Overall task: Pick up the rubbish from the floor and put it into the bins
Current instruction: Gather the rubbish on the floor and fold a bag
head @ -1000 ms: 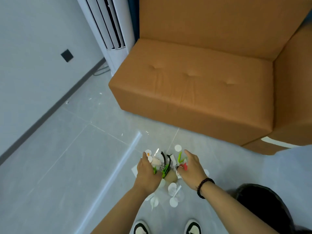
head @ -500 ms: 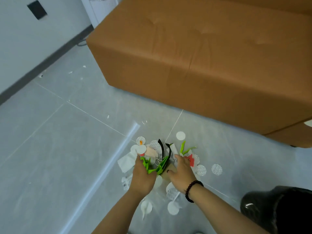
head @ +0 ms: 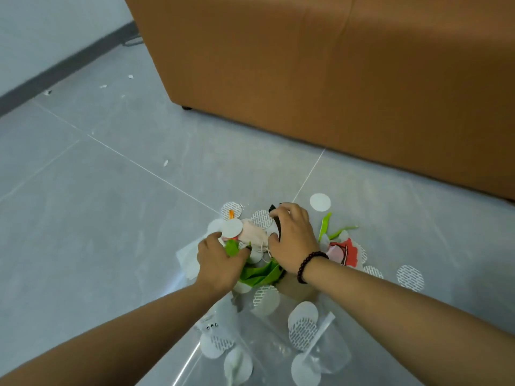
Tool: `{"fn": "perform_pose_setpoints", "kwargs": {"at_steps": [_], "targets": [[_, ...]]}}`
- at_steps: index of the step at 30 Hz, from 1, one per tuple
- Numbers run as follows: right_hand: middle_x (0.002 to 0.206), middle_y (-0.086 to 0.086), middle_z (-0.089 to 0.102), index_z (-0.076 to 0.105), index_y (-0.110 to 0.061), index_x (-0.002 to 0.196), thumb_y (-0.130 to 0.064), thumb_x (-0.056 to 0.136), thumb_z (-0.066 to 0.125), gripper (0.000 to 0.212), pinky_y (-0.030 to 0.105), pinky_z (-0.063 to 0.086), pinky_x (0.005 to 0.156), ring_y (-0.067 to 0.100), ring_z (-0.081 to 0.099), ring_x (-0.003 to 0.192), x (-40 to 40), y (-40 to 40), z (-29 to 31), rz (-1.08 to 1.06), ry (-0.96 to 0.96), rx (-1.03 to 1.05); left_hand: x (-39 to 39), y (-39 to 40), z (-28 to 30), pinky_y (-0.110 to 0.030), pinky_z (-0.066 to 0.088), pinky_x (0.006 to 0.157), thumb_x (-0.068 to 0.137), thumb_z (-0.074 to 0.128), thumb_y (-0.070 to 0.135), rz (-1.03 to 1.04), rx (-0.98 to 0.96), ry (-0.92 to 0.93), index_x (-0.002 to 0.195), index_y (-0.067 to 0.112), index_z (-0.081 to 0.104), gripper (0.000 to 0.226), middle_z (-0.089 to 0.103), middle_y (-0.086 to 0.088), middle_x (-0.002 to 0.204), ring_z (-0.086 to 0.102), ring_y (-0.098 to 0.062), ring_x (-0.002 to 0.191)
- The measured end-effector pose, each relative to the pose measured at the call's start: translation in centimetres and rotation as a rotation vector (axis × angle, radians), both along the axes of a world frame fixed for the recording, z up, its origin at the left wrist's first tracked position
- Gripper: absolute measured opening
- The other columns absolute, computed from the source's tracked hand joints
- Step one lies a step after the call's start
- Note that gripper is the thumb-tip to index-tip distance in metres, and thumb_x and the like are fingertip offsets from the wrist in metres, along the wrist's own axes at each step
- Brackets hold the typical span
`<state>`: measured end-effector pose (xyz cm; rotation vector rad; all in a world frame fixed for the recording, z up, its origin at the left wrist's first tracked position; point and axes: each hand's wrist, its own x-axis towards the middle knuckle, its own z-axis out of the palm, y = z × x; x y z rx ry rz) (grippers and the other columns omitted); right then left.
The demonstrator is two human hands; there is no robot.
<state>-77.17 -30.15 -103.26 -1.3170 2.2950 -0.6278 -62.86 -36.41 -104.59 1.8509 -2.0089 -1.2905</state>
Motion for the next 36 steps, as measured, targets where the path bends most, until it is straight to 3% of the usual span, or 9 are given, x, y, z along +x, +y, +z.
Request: {"fn": "perform_pose_setpoints", "kwargs": {"at_steps": [5, 9, 12, 16, 22, 26, 30, 34, 36], "targets": [[0.143, 0.005, 0.030, 0.046, -0.014, 0.129, -0.016, 0.088, 0.050, 0.041, 0.028, 0.025, 0.109, 0.021, 0.021, 0.135, -0.7, 0.8, -0.5, 0.090, 0.083, 0.078, -0.2, -1.1, -1.5, -0.035, 0.048, 0.089, 0.081, 0.072, 0.034, -0.147, 0.176, -0.105, 0.135, 0.008, 0.030, 0.073, 0.053, -0.012, 0.126, 0.054, -0.029, 0.114], [0.143, 0.006, 0.032, 0.054, -0.012, 0.120, -0.018, 0.089, 0.048, 0.032, 0.031, 0.023, 0.112, 0.021, 0.018, 0.138, -0.3, 2.3, 0.1, 0.146, 0.182, 0.041, 1.2, -1.5, -1.2, -0.030, 0.045, 0.079, 0.088, 0.059, 0.028, -0.321, 0.031, -0.264, 0.131, 0.009, 0.034, 0.054, 0.058, -0.013, 0.121, 0.056, -0.027, 0.107], [0.144, 0.003, 0.032, 0.056, -0.015, 0.117, -0.019, 0.091, 0.048, 0.028, 0.028, 0.018, 0.111, 0.018, 0.015, 0.140, -0.1, 3.7, 0.9, 0.186, 0.218, 0.021, 2.6, -1.4, -0.1, -0.026, 0.041, 0.079, 0.089, 0.061, 0.024, -0.383, -0.067, -0.181, 0.137, 0.011, 0.034, 0.057, 0.058, -0.012, 0.124, 0.056, -0.028, 0.110], [0.142, 0.002, 0.034, 0.056, -0.015, 0.117, -0.019, 0.091, 0.049, 0.027, 0.029, 0.021, 0.110, 0.018, 0.020, 0.137, 0.4, 5.6, 3.4, 0.219, 0.271, -0.022, 4.4, -2.1, 2.9, -0.032, 0.043, 0.097, 0.089, 0.063, 0.020, -0.461, -0.231, -0.020, 0.145, 0.017, 0.031, 0.064, 0.053, -0.010, 0.135, 0.052, -0.030, 0.120], [0.135, 0.002, 0.043, 0.058, -0.013, 0.113, -0.019, 0.094, 0.044, 0.025, 0.031, 0.030, 0.106, 0.019, 0.031, 0.130, 2.4, 9.9, 9.9, 0.368, 0.458, -0.095, 6.3, 0.3, 7.9, -0.024, 0.041, 0.095, 0.087, 0.058, -0.003, -0.512, -0.408, 0.202, 0.126, 0.020, 0.058, 0.046, 0.055, -0.004, 0.134, 0.053, -0.023, 0.120], [0.123, 0.002, 0.053, 0.060, -0.013, 0.106, -0.020, 0.093, 0.046, 0.021, 0.032, 0.034, 0.098, 0.021, 0.043, 0.120, 5.3, 14.6, 15.2, 0.390, 0.619, -0.207, 8.8, 4.7, 12.6, -0.016, 0.034, 0.099, 0.084, 0.057, -0.010, -0.623, -0.578, 0.276, 0.124, 0.017, 0.063, 0.049, 0.052, -0.002, 0.139, 0.049, -0.019, 0.127], [0.124, 0.001, 0.049, 0.052, -0.017, 0.119, -0.032, 0.092, 0.049, 0.031, 0.032, 0.037, 0.095, 0.019, 0.045, 0.114, 10.4, 21.4, 19.8, 0.392, 0.786, -0.238, 12.6, 11.5, 17.9, -0.021, 0.038, 0.102, 0.084, 0.057, -0.011, -0.738, -0.721, 0.384, 0.124, 0.018, 0.064, 0.049, 0.053, 0.001, 0.138, 0.048, -0.014, 0.124], [0.126, 0.001, 0.047, 0.046, -0.019, 0.124, -0.039, 0.088, 0.054, 0.042, 0.034, 0.041, 0.093, 0.021, 0.048, 0.112, 15.3, 27.3, 23.0, 0.371, 0.869, -0.228, 16.0, 17.8, 21.2, -0.006, 0.037, 0.093, 0.085, 0.058, -0.009, -0.803, -0.759, 0.466, 0.121, 0.023, 0.065, 0.049, 0.054, 0.004, 0.137, 0.049, -0.010, 0.123], [0.125, 0.001, 0.046, 0.046, -0.019, 0.124, -0.041, 0.087, 0.056, 0.044, 0.034, 0.043, 0.091, 0.022, 0.050, 0.111, 17.5, 30.5, 24.8, 0.353, 0.899, -0.242, 17.8, 21.1, 22.9, -0.008, 0.040, 0.096, 0.086, 0.059, -0.008, -0.846, -0.752, 0.501, 0.119, 0.026, 0.066, 0.048, 0.054, 0.006, 0.137, 0.050, -0.010, 0.124]]}}
